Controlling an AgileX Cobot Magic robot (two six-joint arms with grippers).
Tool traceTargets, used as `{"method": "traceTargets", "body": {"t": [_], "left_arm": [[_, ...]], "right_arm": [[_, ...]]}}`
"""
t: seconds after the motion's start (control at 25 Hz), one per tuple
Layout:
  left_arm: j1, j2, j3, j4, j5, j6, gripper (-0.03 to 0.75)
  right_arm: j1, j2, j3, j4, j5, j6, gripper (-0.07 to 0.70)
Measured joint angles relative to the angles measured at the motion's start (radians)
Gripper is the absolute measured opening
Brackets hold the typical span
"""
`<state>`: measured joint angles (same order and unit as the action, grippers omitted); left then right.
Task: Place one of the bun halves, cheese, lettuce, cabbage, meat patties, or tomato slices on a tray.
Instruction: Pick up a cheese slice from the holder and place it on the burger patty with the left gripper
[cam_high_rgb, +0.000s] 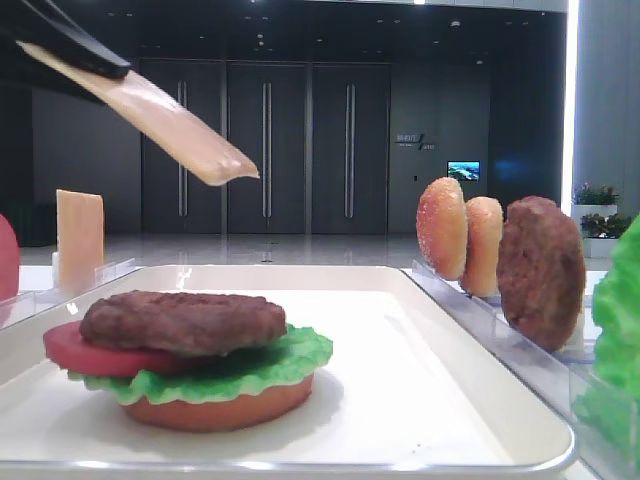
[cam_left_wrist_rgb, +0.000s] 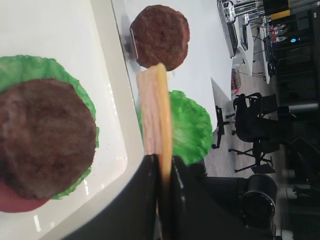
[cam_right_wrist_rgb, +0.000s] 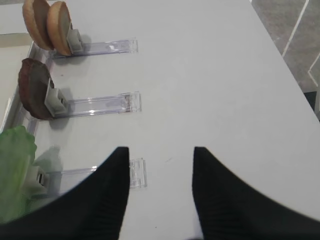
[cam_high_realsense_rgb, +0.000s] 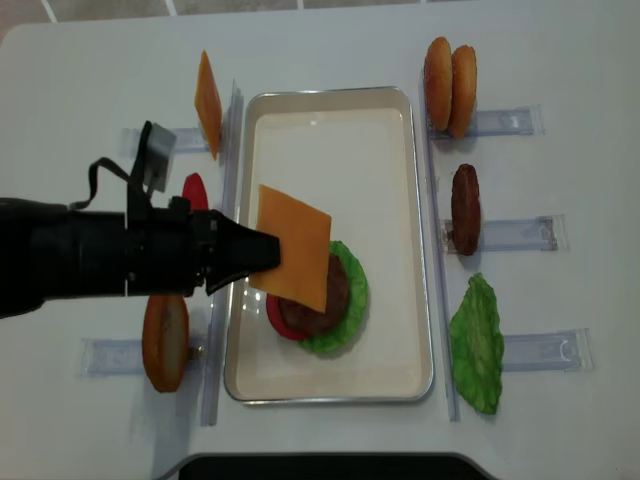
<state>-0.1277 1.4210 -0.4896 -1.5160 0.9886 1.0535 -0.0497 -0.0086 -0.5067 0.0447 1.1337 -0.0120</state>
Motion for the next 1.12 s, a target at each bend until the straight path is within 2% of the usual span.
{"method": "traceTargets", "body": {"t": [0.2, 0.44, 0.8, 1.12], "left_arm": [[0.000, 0.087, 0.000, -0.059, 0.034, 0.069, 0.024], [0.000, 0.181, 0.000, -0.065, 0.083, 0.099, 0.024], [0.000, 0.195, 0.000, -0.044, 0.081, 0.099, 0.024], [0.000, 0.196, 0.000, -0.012, 0.031, 0.089, 0.024]], "right_arm": [[0.000, 0.000, 0.000, 0.000, 0.000, 0.000, 0.290], [0.000, 0.000, 0.000, 0.000, 0.000, 0.000, 0.290], [0.000, 0.000, 0.000, 0.000, 0.000, 0.000, 0.290], [0.000, 0.000, 0.000, 0.000, 0.000, 0.000, 0.290]]}}
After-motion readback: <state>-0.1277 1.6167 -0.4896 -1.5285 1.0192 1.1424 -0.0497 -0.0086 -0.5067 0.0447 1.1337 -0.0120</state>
